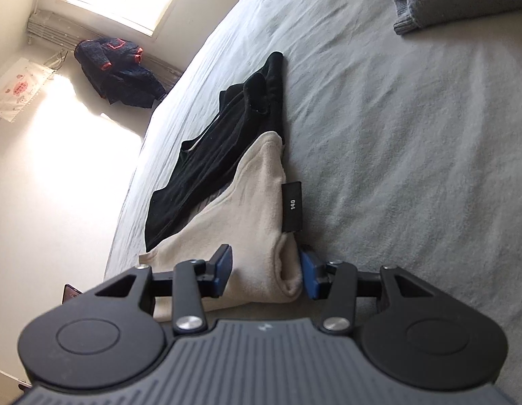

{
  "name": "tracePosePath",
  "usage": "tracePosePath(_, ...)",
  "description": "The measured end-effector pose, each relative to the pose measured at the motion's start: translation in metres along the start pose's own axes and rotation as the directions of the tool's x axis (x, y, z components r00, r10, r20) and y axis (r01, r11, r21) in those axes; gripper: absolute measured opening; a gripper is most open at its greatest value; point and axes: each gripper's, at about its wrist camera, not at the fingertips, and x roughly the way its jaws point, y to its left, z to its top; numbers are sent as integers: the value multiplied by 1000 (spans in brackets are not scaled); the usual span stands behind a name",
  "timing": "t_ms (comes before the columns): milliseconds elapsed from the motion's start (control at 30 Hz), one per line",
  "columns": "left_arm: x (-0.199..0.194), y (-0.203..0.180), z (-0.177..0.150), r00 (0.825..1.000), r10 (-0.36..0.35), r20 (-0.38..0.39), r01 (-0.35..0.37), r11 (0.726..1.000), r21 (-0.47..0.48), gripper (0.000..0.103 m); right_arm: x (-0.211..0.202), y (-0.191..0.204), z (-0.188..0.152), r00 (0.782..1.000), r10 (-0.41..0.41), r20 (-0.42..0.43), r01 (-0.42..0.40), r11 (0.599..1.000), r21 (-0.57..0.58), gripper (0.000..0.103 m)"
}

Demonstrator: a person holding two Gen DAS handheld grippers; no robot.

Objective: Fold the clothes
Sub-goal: 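Lift and fold the beige edge over the black sleeves with both grippers, then open both grippers to release the folded sweatshirt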

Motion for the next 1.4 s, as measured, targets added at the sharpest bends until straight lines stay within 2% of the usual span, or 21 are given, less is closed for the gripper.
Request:
tracePosePath(67,3,-2,-2,1000,-4,2,4,1000,9,55,5,1,4,1000,3,-5,-3,1000,7,43)
tracePosePath(100,4,-3,-3,1000,1,8,-1,1000,10,51,5,3,3,1000,-7,-4,7,1000,4,40)
tracePosePath(133,4,-3,-4,1000,13,16,-13,1000,7,45,6,5,3,1000,-17,-3,17,1000,2,31)
tracePosePath(167,6,-4,-6,1000,26,17,-26,1000,1,25,6,7,2,1000,-27,-2,27,1000,-1,19)
tracePosePath(200,8,-3,-8,999,35,9,-35,999,-11,14,7,9,2,999,-37,-1,37,999,-3,18)
tracePosePath(300,3,-9,-11,998,52,21,-52,998,-20,12,7,18,3,998,-61,3,61,998,-31,15)
tracePosePath(500,-29,-11,-16,1000,14,14,-14,999,-47,11,-6,29,4,998,-67,13,67,997,-24,13)
tracePosePath(600,-45,-8,-21,1000,9,-3,-9,999,-51,11,-12,33,2,999,-44,-17,44,999,-33,13)
tracePosePath(833,-74,1,-55,995,-30,-94,29,999,-15,11,-24,29,-15,992,-49,-115,44,998,-45,13)
tracePosePath(933,-77,9,-73,989,-32,-146,30,999,-10,11,-32,24,-27,989,-58,-139,50,997,-62,14)
tracePosePath(1033,-74,11,-82,986,-13,-167,18,999,27,12,-33,20,-31,987,-70,-146,56,994,-95,14)
tracePosePath(1167,-66,6,-84,982,15,-191,9,992,123,15,-23,20,-31,980,-137,-147,110,978,-178,17)
tracePosePath(1200,-65,3,-83,980,18,-199,14,987,157,21,-21,22,-31,979,-150,-138,120,971,-206,18)
tracePosePath(1233,-66,1,-81,978,19,-206,19,983,182,23,-21,24,-31,979,-160,-128,127,965,-229,22)
tracePosePath(1300,-68,-1,-77,979,19,-204,24,978,206,34,-22,28,-30,980,-172,-105,139,955,-262,29)
tracePosePath(1367,-73,0,-73,985,22,-170,15,977,215,40,-25,29,-26,980,-186,-69,160,946,-283,41)
tracePosePath(1400,-75,1,-71,988,27,-150,6,976,217,41,-25,29,-24,981,-189,-54,166,945,-280,42)
